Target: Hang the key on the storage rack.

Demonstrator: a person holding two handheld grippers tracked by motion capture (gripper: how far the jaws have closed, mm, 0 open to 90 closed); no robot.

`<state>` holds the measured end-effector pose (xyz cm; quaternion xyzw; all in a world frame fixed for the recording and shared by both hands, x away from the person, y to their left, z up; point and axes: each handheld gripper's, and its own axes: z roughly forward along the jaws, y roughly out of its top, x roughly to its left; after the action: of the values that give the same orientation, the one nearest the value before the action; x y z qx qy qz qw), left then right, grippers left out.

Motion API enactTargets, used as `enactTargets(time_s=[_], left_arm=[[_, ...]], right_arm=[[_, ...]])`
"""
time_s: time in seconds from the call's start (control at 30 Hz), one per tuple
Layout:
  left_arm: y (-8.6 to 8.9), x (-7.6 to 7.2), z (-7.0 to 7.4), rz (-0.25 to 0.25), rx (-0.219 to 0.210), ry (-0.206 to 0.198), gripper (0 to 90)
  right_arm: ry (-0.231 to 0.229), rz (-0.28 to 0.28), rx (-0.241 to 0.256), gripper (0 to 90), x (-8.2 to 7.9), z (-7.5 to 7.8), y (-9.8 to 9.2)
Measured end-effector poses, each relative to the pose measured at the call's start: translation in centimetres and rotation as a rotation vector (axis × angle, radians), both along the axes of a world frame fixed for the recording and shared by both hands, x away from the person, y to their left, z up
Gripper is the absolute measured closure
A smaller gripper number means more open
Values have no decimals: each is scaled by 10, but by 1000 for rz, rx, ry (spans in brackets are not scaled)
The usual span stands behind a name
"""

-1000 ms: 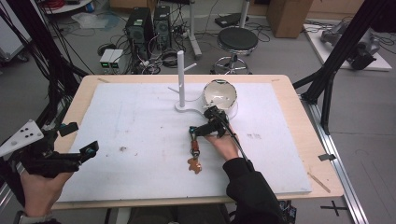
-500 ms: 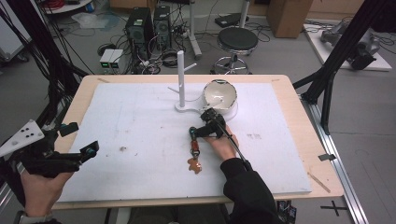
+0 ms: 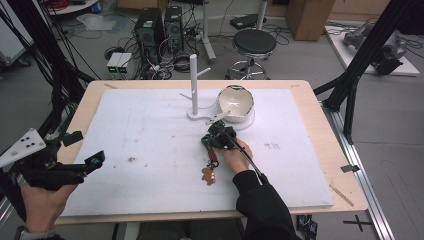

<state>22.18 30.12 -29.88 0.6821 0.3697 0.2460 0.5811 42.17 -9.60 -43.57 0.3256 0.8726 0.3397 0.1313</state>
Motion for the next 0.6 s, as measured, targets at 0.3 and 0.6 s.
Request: enactTargets(time_s=[0.3, 0.6], left_arm=[[1, 0, 0, 6, -3, -1, 23], [-1, 0, 1, 10, -1, -3, 23]], right_arm=[[-65, -19, 87, 844, -4, 27, -15], [-215, -39, 255, 849, -25, 106, -43]])
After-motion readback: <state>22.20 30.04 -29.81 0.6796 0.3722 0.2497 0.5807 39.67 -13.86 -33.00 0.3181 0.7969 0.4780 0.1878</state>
